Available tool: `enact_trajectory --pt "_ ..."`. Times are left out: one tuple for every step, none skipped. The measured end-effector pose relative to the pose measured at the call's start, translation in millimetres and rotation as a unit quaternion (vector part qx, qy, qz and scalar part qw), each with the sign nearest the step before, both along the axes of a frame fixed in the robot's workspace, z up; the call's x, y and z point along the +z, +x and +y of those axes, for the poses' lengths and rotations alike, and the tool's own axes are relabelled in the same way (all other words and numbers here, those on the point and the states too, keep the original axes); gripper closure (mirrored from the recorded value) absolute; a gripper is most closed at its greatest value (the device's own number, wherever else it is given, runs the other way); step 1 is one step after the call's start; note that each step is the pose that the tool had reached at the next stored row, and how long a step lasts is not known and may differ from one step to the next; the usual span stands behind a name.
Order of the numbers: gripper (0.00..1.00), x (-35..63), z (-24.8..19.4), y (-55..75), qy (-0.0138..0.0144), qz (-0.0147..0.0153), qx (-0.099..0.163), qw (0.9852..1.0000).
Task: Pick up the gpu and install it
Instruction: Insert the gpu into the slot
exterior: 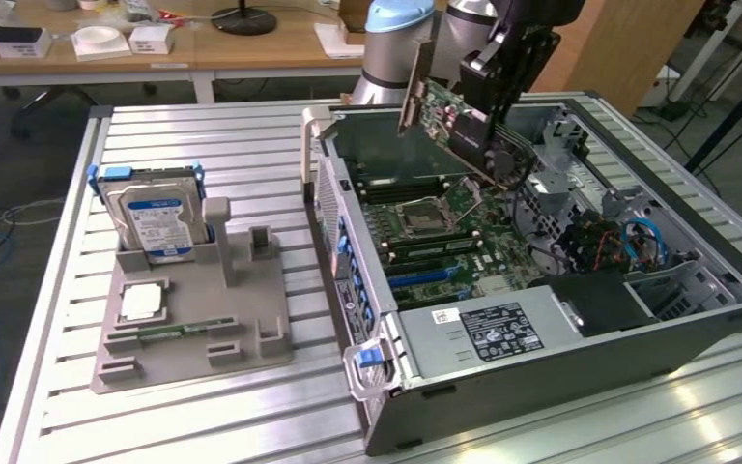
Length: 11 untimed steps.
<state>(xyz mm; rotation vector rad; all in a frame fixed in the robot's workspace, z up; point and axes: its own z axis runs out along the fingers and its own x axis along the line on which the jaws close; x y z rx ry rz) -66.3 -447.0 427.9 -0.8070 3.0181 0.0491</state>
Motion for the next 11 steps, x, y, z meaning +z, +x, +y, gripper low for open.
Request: enact_trajectory --pt "0.74 0.0 0.0 0.0 0.0000 0.0000 0.005 1.0000" --pt "0.74 0.0 0.0 0.0 0.0000 0.0000 0.009 1.0000" --pt "0.74 0.0 0.0 0.0 0.0000 0.0000 0.014 0.9999" --pt "0.74 0.0 0.0 0.0 0.0000 0.0000 0.019 0.9998" --pt "0.74 0.0 0.0 0.0 0.0000 0.0000 0.024 0.9997" --pt "0.74 0.0 0.0 0.0 0.0000 0.0000 0.029 0.9996" --pt "0.74 0.0 0.0 0.0 0.0000 0.0000 0.034 0.9994" --pt "0.74 -0.1 0.0 0.0 0.0000 0.0000 0.039 0.9992" --pt "0.74 -0.1 0.0 0.0 0.0000 0.0000 0.044 0.9990" --pt "0.74 -0.1 0.0 0.0 0.0000 0.0000 0.049 0.9988" --pt "0.74 -0.1 0.0 0.0 0.0000 0.0000 0.055 0.9985"
